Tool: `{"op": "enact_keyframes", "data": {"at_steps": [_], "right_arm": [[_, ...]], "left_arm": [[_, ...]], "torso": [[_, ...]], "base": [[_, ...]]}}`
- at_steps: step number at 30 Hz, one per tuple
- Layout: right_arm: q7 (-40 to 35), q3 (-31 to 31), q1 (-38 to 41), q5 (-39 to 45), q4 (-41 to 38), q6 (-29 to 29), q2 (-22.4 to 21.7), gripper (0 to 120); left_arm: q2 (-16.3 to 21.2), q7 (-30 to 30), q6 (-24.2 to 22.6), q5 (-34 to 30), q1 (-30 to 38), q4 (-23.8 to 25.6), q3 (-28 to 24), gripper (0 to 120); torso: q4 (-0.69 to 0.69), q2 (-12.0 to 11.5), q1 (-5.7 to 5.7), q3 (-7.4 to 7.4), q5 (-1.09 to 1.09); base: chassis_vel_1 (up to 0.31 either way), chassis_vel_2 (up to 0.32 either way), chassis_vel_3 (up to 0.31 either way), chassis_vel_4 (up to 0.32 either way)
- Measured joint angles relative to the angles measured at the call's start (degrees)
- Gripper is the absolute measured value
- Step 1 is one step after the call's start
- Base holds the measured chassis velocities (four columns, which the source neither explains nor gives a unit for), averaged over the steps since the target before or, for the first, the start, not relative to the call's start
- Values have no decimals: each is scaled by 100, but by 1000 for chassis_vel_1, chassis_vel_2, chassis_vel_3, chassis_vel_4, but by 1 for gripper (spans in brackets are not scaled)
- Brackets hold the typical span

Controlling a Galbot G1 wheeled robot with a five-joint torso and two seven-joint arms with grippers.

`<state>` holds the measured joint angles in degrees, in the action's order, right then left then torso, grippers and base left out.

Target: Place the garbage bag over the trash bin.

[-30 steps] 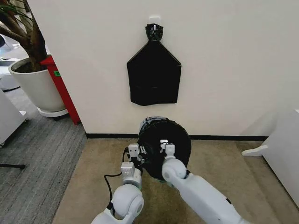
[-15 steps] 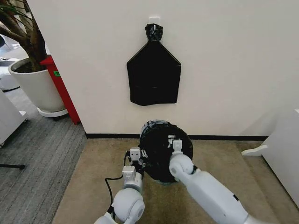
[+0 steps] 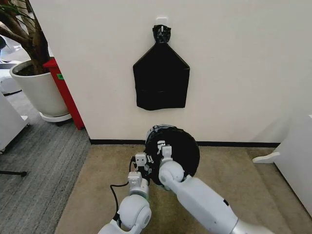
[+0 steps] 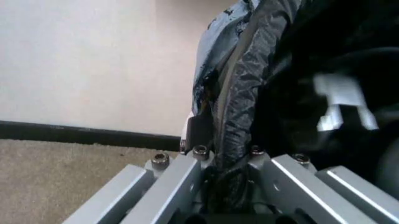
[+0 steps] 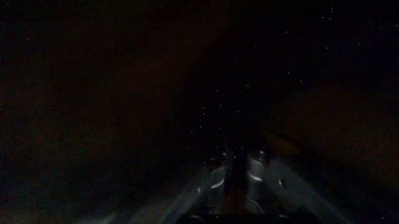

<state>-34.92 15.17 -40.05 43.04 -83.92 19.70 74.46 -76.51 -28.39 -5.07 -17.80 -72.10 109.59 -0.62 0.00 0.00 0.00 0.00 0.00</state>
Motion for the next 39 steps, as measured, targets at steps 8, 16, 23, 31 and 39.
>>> {"op": "enact_keyframes", "data": {"at_steps": [8, 16, 23, 31, 39], "right_arm": [[32, -68, -468, -26, -314, -52, -410, 0], [35, -10, -417, -78, -529, -30, -332, 0], [-194, -5, -517, 80, -1335, 276, -526, 26], [-357, -6, -779, 175, -2068, 470, -679, 50], [-391, -158, -1219, 135, -3025, 529, -886, 79]], "left_arm": [[-45, 3, 41, 4, 43, -43, 5, 0], [12, -14, 41, -26, 59, -38, 44, 0], [-25, -20, 41, -32, 62, -94, 112, 0], [-109, -37, 43, -103, 183, -273, 257, 0], [-143, -166, 6, -379, 213, -351, 351, 0]], "torso": [[-2, 0, 0, 0, 1], [0, 0, 0, 0, 0], [0, 0, 0, 0, 0], [0, 0, 0, 0, 0], [0, 0, 0, 0, 0]], "base": [[0, 0, 0, 0], [0, 0, 0, 0], [0, 0, 0, 0], [0, 0, 0, 0], [0, 0, 0, 0]]}}
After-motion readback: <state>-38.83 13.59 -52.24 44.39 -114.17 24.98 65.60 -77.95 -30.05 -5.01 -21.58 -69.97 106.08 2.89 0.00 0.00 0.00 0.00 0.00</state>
